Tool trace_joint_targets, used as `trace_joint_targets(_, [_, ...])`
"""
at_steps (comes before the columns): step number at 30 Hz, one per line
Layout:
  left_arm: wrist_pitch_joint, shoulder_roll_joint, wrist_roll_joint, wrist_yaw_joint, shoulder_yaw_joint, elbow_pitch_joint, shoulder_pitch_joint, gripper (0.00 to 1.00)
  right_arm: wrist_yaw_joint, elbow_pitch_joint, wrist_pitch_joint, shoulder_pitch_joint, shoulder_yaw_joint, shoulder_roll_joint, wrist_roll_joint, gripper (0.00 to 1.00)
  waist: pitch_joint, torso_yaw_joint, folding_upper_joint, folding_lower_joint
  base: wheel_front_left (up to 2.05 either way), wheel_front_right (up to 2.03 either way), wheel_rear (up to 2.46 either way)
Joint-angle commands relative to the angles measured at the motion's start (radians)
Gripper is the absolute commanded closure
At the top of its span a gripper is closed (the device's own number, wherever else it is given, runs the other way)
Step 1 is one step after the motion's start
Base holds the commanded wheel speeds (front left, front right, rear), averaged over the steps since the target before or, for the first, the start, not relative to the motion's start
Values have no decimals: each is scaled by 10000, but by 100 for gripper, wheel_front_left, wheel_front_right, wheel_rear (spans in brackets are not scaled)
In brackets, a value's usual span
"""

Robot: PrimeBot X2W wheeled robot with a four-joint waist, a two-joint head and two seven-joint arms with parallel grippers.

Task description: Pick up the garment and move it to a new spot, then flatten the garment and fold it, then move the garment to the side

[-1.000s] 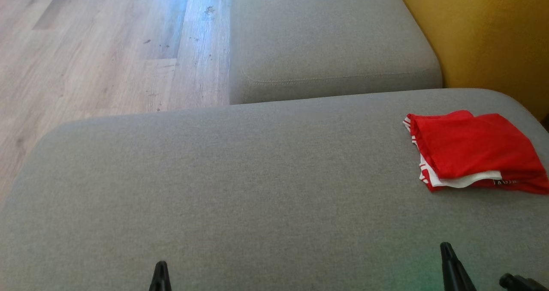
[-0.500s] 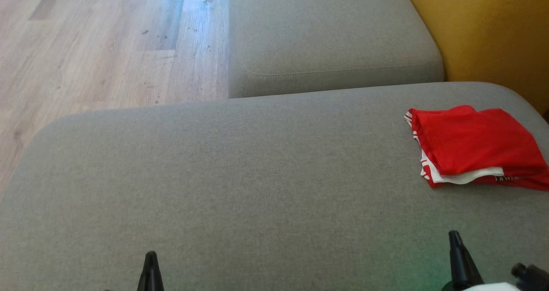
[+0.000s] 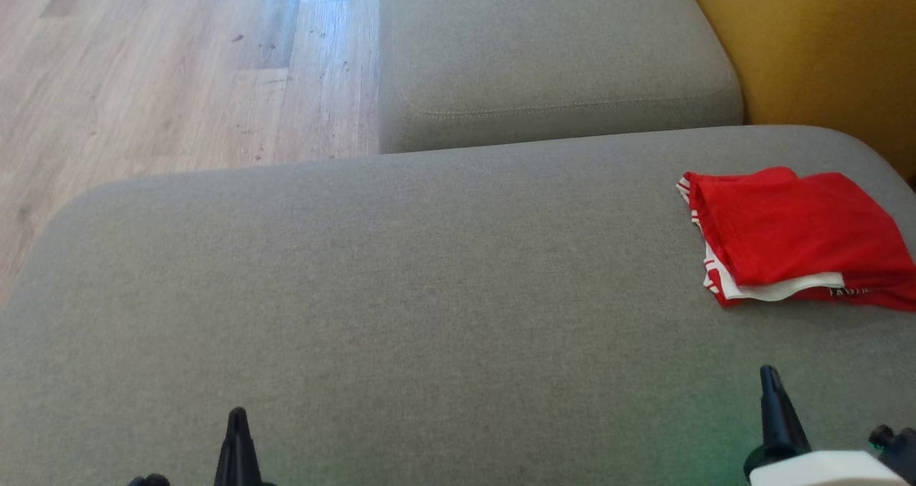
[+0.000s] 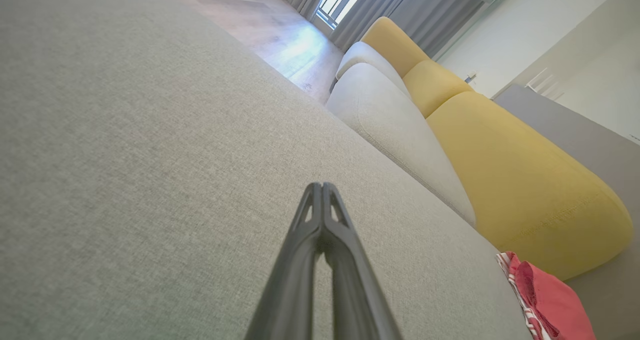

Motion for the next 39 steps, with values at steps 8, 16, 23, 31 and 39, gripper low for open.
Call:
trace_joint_targets(8, [257, 106, -1209, -300, 509, -100, -868, 100, -5, -238, 311, -946, -150, -1, 1090, 100, 155, -8, 0, -1, 0, 0, 0])
trace_joint_targets(16, [478, 111, -2171, -479, 742, 27, -1163, 100, -6, -203, 538, -1208, -303, 34, 1937, 100, 293, -14, 0, -1, 0, 0, 0])
trace_joint_targets(23, [674, 112, -3008, -636, 950, 139, -1421, 100, -6, -171, 739, -1438, -439, 66, 2676, 100, 413, -20, 0, -1, 0, 0, 0])
trace_joint_targets(31, [902, 111, -3958, -815, 1191, 267, -1716, 100, -7, -136, 970, -1700, -596, 103, 3516, 100, 551, -27, 0, -1, 0, 0, 0])
trace_joint_targets(39, [1162, 106, -5026, -1016, 1469, 413, -2050, 100, -7, -95, 1232, -1995, -775, 148, 4462, 100, 705, -35, 0, -1, 0, 0, 0])
